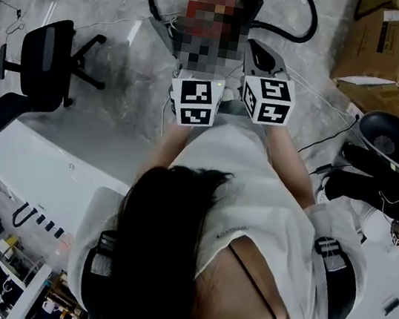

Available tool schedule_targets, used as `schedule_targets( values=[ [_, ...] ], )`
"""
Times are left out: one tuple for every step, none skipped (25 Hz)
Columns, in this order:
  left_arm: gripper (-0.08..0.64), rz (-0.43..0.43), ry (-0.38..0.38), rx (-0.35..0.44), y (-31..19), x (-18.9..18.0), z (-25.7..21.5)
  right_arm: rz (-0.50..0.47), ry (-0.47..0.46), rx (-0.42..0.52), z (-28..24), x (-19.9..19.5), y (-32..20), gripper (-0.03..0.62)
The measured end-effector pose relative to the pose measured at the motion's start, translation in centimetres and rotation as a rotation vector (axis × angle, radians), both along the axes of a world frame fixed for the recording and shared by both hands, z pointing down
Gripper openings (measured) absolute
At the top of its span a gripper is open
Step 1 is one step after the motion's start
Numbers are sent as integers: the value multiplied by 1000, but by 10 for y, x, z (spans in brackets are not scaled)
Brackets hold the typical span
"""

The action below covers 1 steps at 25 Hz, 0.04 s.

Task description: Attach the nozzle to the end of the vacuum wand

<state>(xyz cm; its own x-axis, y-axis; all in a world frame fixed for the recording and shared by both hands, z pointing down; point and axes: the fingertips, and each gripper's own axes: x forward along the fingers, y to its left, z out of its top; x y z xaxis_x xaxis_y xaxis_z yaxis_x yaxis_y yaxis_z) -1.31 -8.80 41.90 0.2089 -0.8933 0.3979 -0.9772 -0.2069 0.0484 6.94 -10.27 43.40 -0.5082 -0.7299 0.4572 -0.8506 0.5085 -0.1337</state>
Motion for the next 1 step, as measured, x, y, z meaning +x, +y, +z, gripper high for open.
schedule_targets(
  values=[
    [2, 0, -5, 6, 0, 0, -1, 4, -3, 0, 0, 0, 0, 15]
  ],
)
